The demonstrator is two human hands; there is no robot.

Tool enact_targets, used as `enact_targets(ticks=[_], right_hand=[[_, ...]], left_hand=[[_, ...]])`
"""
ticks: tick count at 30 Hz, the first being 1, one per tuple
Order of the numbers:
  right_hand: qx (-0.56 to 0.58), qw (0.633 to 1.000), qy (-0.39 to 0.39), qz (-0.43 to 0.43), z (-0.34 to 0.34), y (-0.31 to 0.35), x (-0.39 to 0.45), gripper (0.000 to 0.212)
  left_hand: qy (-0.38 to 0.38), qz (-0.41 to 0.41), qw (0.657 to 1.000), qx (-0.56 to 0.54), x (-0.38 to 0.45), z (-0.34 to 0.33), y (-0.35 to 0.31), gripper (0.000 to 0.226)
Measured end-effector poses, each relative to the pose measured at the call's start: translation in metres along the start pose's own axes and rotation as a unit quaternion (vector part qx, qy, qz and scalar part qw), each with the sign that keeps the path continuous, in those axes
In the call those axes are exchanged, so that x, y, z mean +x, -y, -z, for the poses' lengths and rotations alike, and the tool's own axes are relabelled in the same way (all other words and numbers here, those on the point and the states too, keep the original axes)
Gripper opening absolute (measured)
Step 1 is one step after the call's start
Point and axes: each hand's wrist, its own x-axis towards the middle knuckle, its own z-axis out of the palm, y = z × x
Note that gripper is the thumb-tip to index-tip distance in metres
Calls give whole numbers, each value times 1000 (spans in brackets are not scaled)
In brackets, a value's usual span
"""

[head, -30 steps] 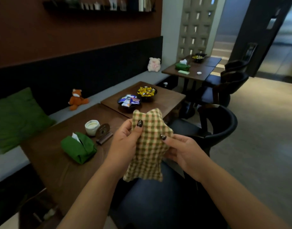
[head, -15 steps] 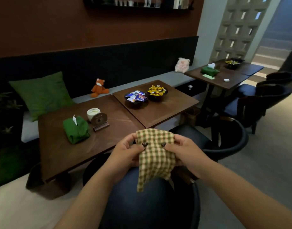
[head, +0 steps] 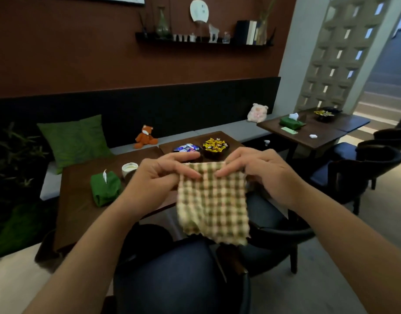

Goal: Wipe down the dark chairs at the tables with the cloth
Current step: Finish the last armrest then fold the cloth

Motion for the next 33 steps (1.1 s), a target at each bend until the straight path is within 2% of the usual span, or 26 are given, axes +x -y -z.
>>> enact_targets(ticks=[3, 4, 5, 6, 7, 9, 11, 13, 16, 19, 22, 25, 29, 33], right_hand=[[-86, 994, -69, 11, -6, -14, 6, 18], [-114, 988, -103, 27, -7, -19, 8, 8], [-124, 982, -136, 38, -10, -26, 8, 8], [-102, 981, -163, 37, -12, -35, 8, 18], [-50, 981, -185, 20, -15, -44, 7, 30], [89, 972, -205, -70, -21, -64, 4, 48], [228, 940, -192, -163, -29, -89, -4, 38], [271, 915, -204, -217, -34, -116, -19, 22], [177, 900, -277, -287, -26, -152, -45, 8], [-61, 898, -335, -278, -3, -188, -77, 12], [-211, 887, -293, -289, 6, -227, -113, 18], [-272, 851, -238, -382, -2, -267, -144, 16], [-214, 823, -187, -492, -34, -308, -167, 3], [-144, 804, -183, -548, -78, -333, -164, 13]], left_hand=[[-32, 49, 996, -71, 2, -10, 8, 36], [-44, 54, 994, -85, 3, -14, 11, 32], [-65, 51, 993, -86, 4, -18, 14, 23], [-93, 46, 991, -82, 4, -22, 18, 9], [-120, 41, 989, -78, 5, -27, 21, 7], [-160, 48, 982, -83, 5, -38, 31, 24], [-183, 77, 978, -66, 1, -51, 46, 39], [-199, 116, 972, -53, -6, -65, 65, 45], [-219, 187, 955, -76, -20, -90, 98, 40], [-220, 267, 932, -111, -38, -112, 134, 31], [-189, 352, 910, -112, -60, -130, 177, 21], [-162, 434, 880, -99, -87, -144, 222, 17], [-150, 520, 835, -97, -118, -159, 278, 19], [-120, 583, 800, -76, -145, -168, 325, 17]])
